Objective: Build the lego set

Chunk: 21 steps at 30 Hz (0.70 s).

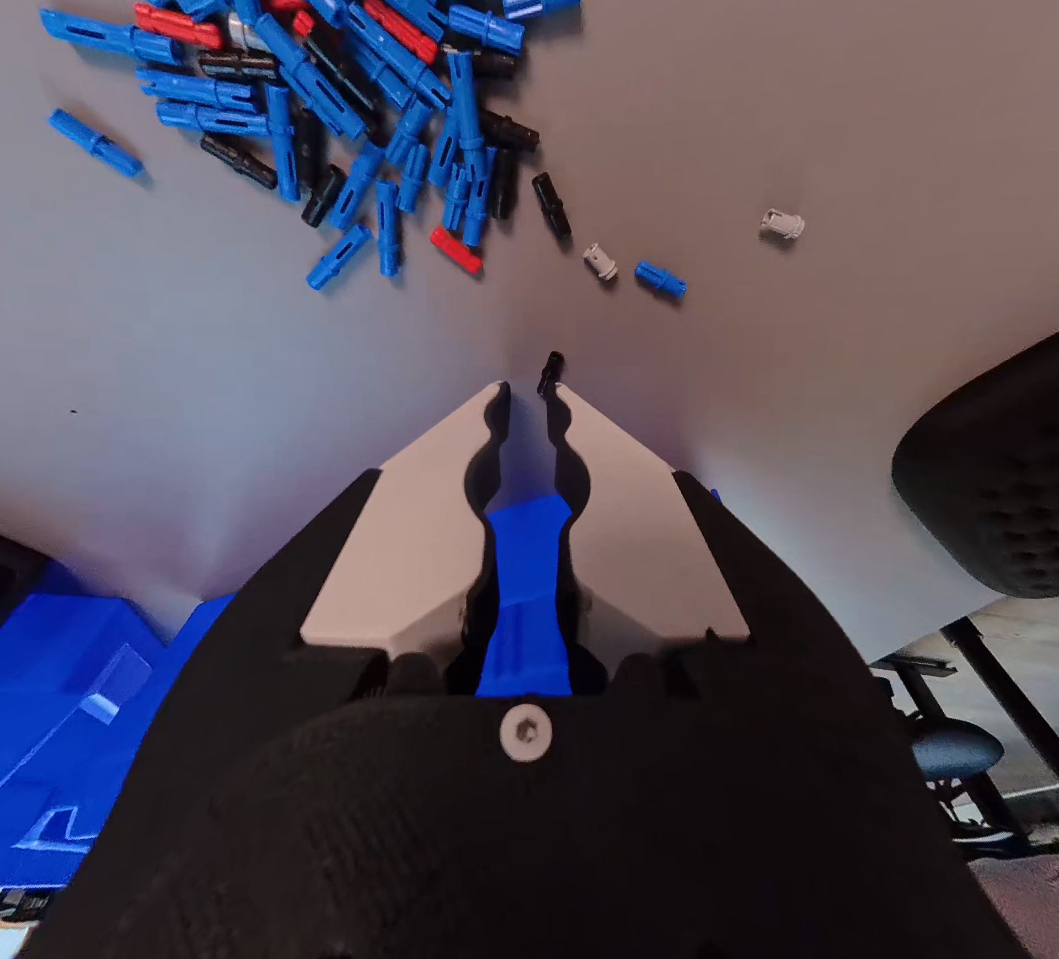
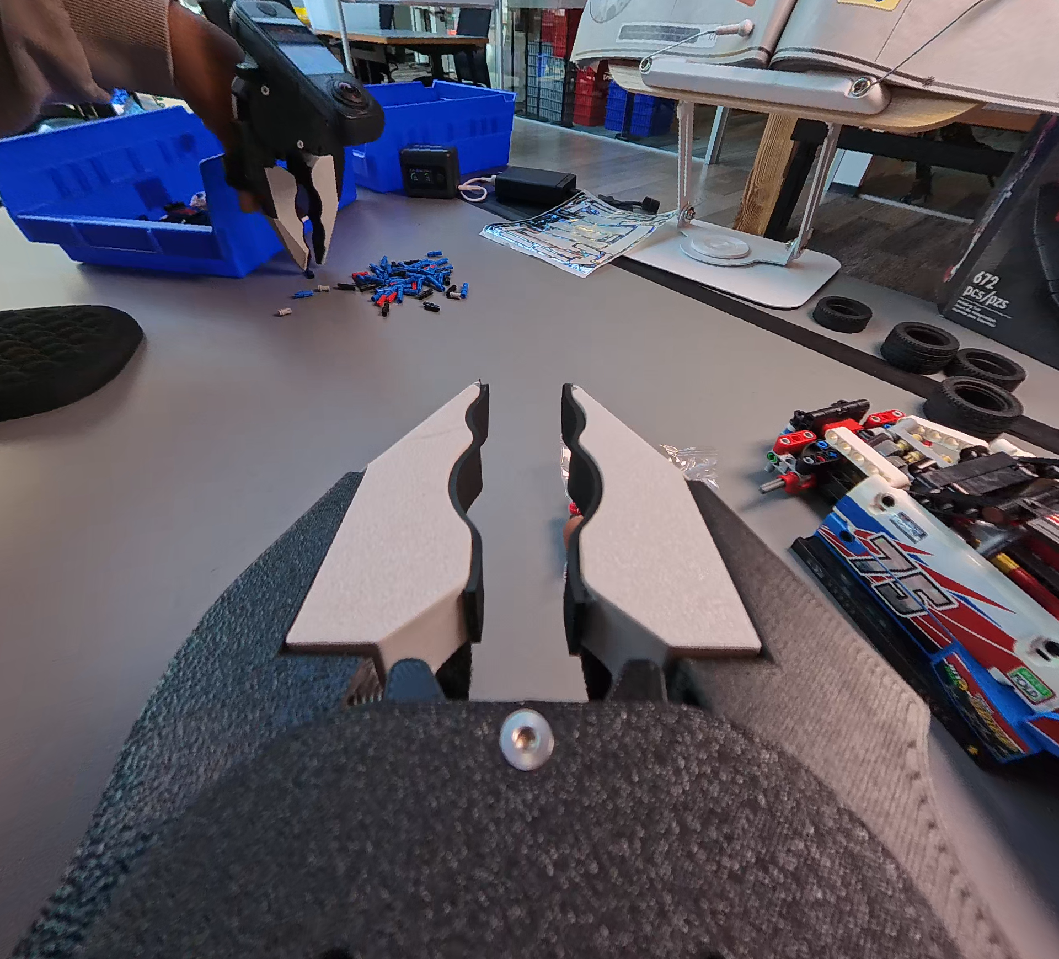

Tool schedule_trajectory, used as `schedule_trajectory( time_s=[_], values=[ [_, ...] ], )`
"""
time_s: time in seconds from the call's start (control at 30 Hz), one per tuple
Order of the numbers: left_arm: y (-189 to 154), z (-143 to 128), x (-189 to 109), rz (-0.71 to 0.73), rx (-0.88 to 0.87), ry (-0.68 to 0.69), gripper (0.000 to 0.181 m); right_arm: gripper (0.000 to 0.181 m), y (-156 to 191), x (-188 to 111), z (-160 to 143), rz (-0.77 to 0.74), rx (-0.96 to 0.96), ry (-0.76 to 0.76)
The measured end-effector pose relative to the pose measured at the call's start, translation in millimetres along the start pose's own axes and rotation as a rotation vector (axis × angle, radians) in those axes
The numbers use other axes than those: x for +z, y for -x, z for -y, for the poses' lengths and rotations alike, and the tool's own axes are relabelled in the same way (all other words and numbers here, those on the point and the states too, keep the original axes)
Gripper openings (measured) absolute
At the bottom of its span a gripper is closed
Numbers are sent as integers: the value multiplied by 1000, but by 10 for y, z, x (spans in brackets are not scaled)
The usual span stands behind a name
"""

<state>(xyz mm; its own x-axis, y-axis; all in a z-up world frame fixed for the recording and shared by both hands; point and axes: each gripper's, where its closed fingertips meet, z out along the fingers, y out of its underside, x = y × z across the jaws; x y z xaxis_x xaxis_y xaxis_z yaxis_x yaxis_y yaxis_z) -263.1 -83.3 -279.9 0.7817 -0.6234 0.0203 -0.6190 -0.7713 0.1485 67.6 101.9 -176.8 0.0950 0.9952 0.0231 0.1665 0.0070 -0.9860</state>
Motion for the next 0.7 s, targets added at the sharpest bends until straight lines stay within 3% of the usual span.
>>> schedule_trajectory(
  time_s=[0.27, 0.57, 0.7],
  values=[
    [9, 113, -1, 14, 48, 15, 0, 23, -18, -2, -10, -7, 2, 3],
    [407, 567, -155, 189, -86, -238, 2, 23, -40, -17, -2, -16, 0, 0],
    [141, 592, -250, 40, -134, -293, 21, 23, -41, -20, 3, -15, 3, -2]
  ],
)
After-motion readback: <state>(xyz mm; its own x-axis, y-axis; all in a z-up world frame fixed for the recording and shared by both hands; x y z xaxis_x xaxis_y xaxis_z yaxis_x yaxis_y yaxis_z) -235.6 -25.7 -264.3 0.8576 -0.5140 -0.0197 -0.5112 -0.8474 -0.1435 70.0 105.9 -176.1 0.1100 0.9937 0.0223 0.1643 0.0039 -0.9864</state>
